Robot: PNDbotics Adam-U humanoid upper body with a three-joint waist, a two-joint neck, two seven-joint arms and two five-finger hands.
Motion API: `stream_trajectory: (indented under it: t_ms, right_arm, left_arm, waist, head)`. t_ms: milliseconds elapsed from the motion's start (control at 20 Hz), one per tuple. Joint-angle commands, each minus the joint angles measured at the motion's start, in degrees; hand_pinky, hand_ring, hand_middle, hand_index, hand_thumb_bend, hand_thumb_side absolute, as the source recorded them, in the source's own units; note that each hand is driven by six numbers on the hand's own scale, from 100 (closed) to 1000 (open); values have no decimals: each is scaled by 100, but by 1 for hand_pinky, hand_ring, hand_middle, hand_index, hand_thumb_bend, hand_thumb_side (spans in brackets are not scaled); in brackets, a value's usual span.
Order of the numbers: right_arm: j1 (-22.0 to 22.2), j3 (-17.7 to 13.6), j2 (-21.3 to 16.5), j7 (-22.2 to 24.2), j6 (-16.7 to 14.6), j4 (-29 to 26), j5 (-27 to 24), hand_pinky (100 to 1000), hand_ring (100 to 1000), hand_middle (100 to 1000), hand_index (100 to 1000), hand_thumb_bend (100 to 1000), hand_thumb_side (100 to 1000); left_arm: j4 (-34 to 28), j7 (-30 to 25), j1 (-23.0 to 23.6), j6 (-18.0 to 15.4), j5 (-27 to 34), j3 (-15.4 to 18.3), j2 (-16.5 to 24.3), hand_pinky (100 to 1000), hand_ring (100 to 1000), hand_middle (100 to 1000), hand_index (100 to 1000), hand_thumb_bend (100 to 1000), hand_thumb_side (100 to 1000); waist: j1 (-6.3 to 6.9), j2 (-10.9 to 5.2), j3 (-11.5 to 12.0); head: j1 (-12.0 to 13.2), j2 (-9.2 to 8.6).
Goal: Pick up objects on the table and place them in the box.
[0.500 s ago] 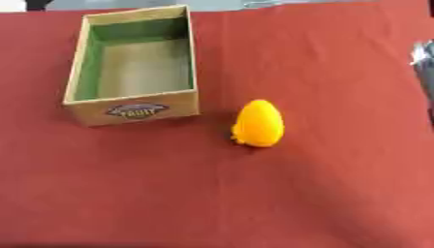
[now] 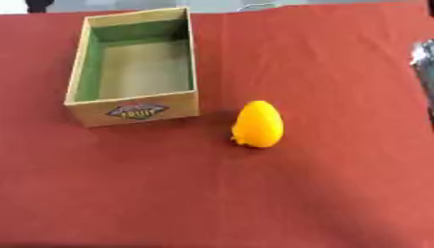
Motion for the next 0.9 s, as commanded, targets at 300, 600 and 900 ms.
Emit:
stream_trajectory:
  t_ms: [300, 600, 900]
  right_arm:
    - [-639, 919, -1138, 610, 334, 596, 585, 788, 791, 761, 943, 100, 1000]
    - [-795, 1700, -1881, 1091, -82, 1374, 1065, 811, 824, 784, 1000, 100, 1000]
    - [-1237, 2498, -1709, 1582, -330, 2170, 1556, 813, 848, 761, 1000, 423, 1000]
  left_arm:
    - [-108, -129, -71, -6, 31, -89, 169, 574, 596, 653, 798, 108, 902]
    - [-108, -207, -117, -12, 86, -160, 158, 573, 596, 653, 798, 105, 902]
    - [-108, -232, -111, -13, 105, -164, 172, 573, 596, 653, 796, 104, 902]
  waist:
    - [-166, -214, 149]
    - [-224, -199, 291]
    - [-244, -202, 295]
  head:
    - [-128, 155]
    - [-278, 104]
    - [-281, 53]
